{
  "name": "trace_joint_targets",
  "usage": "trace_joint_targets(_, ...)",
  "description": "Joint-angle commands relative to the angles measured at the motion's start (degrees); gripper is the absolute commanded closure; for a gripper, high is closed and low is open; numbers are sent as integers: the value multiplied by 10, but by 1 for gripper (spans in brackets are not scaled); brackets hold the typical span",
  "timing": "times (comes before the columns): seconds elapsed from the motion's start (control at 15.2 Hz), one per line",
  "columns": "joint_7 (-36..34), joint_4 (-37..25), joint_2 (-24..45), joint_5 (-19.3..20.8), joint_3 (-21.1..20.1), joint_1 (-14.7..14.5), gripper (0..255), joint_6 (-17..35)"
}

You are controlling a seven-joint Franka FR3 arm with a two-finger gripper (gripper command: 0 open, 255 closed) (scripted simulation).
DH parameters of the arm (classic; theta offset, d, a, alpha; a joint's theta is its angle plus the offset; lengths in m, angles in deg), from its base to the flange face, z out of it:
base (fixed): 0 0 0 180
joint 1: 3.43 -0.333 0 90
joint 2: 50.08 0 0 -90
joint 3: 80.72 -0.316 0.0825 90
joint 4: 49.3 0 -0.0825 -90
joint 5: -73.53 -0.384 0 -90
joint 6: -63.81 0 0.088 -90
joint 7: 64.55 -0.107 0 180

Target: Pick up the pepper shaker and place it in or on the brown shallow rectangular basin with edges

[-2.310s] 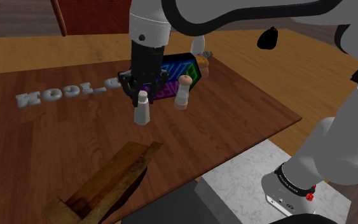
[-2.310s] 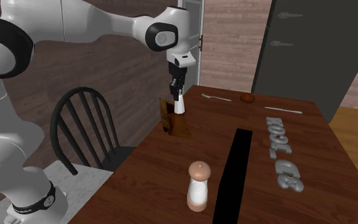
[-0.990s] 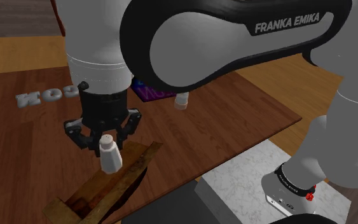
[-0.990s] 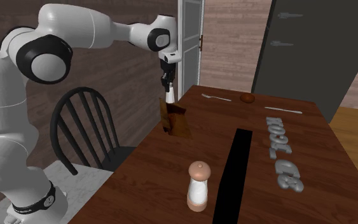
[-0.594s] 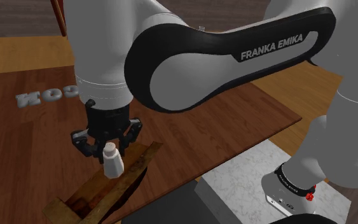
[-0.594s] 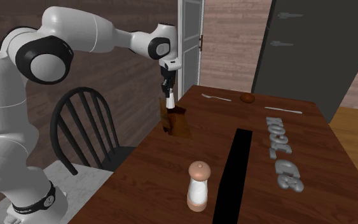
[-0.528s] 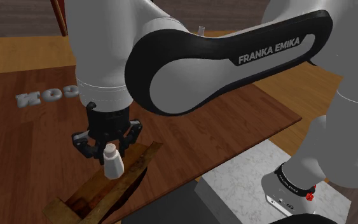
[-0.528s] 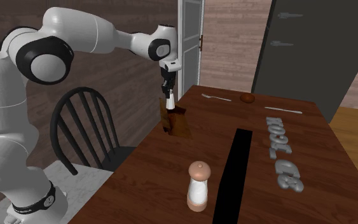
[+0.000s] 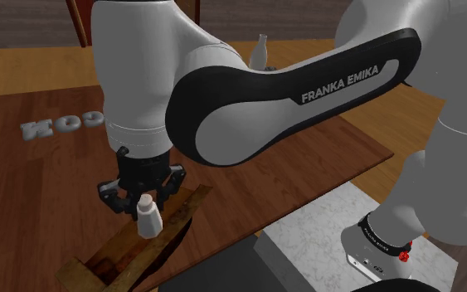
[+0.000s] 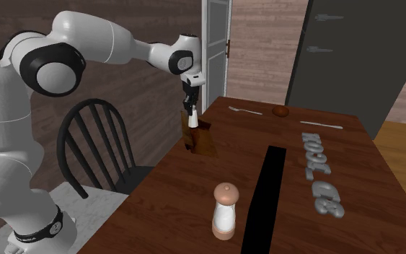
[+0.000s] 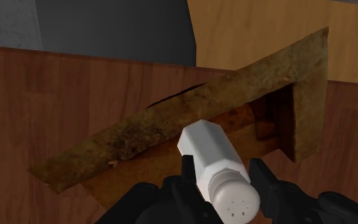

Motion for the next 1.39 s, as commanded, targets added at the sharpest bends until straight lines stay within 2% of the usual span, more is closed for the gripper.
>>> trace_joint_targets(0.0,0,0,0,0,0,0,255,0)
trace_joint_targets(0.13,0,0,0,0,0,0,255,0)
trace_joint_targets(0.2,0,0,0,0,0,0,0,0)
trace_joint_targets(0.53,0,0,0,0,0,0,0,0)
trace_joint_targets(0.79,7,-49,-18,-11,-4,5,0,-65)
trace_joint_targets(1.32,7,-49,-18,-11,-4,5,0,-65)
